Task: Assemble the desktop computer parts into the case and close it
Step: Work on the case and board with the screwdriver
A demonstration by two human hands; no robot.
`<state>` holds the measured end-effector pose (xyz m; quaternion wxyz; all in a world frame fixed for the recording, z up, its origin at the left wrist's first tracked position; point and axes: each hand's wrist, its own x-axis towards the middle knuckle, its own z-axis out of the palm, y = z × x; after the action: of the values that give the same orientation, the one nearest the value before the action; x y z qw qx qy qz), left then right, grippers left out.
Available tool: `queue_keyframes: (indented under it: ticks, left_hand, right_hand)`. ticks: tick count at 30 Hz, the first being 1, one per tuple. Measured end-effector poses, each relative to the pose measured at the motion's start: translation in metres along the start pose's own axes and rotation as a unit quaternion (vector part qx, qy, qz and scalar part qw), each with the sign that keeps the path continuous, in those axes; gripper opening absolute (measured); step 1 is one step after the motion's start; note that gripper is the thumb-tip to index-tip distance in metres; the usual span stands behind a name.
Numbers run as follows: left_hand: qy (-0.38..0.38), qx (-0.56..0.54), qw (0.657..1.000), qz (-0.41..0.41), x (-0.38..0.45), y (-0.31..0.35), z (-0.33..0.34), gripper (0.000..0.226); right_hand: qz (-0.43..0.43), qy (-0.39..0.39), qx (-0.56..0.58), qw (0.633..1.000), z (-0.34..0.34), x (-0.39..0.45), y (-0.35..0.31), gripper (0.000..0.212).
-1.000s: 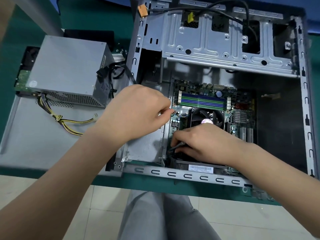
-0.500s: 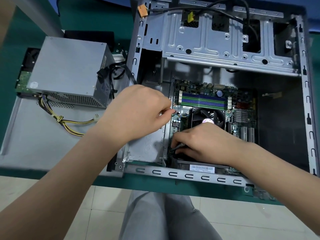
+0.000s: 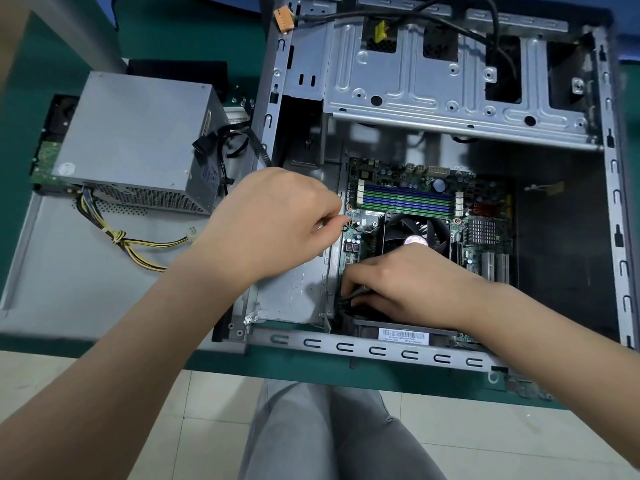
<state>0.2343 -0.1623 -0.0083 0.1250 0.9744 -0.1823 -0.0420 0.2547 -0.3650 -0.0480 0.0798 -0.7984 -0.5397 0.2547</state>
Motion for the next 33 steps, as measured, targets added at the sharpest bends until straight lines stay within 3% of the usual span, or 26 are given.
queue_keyframes:
  ticks: [13,23,33]
  left_hand:
    - [0.004,-0.002,1.0,-0.005,0.0,0.0,0.0,0.035]
    - [0.001,-0.007,1.0,-0.009,0.0,0.0,0.002,0.033]
    - [0.007,-0.009,1.0,-0.007,0.0,0.0,0.0,0.033]
  right_hand:
    - [-0.005,-0.006,-0.002,1.0,-0.001,0.0,0.001,0.023]
    - [-0.039,-0.051,-0.135,0.989,-0.006,0.007,-0.001,0.013]
    - [-0.108,-0.059,-0.144,0.982,-0.014,0.014,-0.003,0.049]
